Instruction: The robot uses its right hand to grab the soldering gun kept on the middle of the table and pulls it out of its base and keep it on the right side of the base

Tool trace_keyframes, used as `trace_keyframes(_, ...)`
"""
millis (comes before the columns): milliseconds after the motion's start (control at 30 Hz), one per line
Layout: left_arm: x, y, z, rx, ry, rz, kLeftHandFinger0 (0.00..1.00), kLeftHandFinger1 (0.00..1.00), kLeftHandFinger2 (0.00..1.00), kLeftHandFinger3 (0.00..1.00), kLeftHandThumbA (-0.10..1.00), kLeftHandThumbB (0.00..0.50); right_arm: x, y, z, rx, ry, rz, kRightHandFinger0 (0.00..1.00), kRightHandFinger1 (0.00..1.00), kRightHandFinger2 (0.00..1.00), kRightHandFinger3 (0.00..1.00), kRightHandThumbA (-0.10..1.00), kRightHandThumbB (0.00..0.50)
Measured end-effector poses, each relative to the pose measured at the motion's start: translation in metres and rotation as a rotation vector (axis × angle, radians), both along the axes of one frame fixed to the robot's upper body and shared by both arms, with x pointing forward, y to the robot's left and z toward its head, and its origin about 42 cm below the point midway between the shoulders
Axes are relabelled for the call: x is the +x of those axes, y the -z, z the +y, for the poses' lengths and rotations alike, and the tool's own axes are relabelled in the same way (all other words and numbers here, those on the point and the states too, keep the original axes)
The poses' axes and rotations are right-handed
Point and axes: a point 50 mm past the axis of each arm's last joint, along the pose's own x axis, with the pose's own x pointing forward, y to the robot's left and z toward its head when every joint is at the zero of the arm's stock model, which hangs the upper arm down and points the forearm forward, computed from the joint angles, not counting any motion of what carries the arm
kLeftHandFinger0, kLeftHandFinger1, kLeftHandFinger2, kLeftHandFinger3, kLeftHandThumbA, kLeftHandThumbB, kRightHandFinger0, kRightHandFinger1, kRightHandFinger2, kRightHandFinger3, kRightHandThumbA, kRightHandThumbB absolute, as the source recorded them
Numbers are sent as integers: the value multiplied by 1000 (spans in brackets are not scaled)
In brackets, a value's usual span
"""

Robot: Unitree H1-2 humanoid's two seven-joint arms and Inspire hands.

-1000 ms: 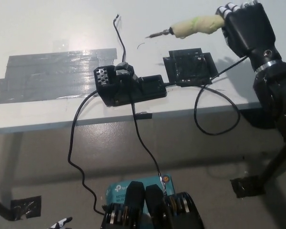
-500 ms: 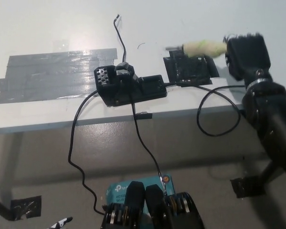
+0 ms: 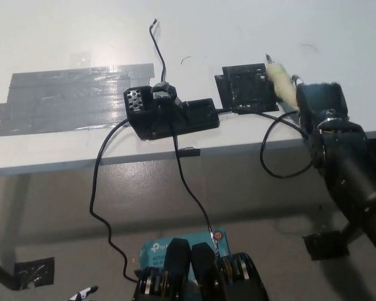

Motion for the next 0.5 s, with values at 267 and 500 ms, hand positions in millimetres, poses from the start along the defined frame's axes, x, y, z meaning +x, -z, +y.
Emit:
trace_keyframes(267, 0, 0, 0, 2, 3, 3, 675, 763, 885, 1000, 572, 135, -3, -8, -9, 44, -5, 116, 1000, 1000, 1000, 1000, 829, 451)
trace_keyframes(500, -1, 0, 1, 4, 5, 7, 659, 746, 866, 981, 564, 135, -6, -14, -12, 64, -12, 182, 1000, 1000, 1000, 1000, 828, 500)
